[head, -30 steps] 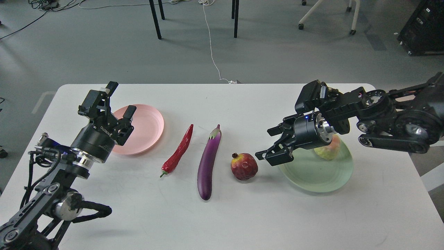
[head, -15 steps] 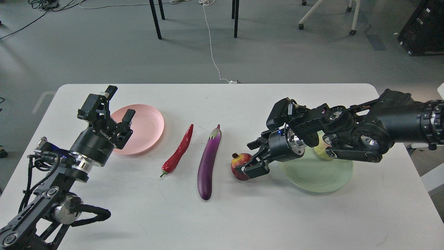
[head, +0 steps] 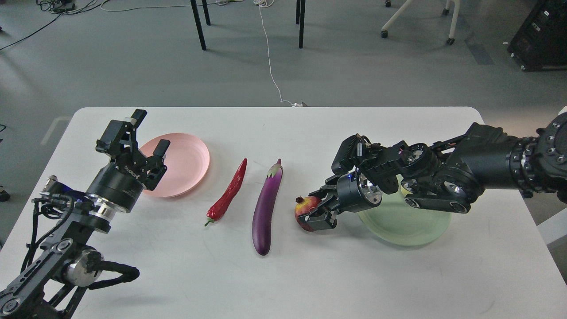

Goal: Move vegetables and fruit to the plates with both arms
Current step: 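Grasp the red fruit and place it on the green plate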

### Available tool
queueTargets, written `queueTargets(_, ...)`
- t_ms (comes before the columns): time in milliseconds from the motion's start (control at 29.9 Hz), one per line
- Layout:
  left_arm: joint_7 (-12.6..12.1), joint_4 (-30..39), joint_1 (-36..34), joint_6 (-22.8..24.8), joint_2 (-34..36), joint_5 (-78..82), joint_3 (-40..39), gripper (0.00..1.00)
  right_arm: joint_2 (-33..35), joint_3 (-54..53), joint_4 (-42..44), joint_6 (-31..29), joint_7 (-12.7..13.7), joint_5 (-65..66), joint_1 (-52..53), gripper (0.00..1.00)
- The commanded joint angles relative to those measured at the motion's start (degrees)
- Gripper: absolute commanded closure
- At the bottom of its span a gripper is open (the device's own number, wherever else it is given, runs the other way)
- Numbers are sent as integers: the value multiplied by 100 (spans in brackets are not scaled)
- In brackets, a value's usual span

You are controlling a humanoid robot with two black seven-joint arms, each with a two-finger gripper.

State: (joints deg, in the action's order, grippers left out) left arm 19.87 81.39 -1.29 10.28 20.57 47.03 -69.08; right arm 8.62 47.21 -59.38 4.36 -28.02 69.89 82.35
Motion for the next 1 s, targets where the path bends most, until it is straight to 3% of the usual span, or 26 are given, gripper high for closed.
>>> queueTargets(0,0,0,-3,0,0,0,-17,2,218,-45,-126,73,2,-19,167,57)
queueTargets(267,0,26,-3,9,62,0,-9,2,1781,-81,-1303,47,2,278,1064,56)
queueTargets(434,0,35,-3,9,53,0,0,2,2582,165,-1348,12,2,1184,976,55)
queueTargets(601,0,35,-12,18,35,-9,9,2,2838,280,-1348,12,2,1238,705,51)
queueTargets(702,0,43,-21,9,26,0,35,2,2838,253,-1269,21,2,1229,423,43)
queueTargets(969,-18,70,-38,0,79,0,9,2,2847,201,-1243,56,2,1202,176,7)
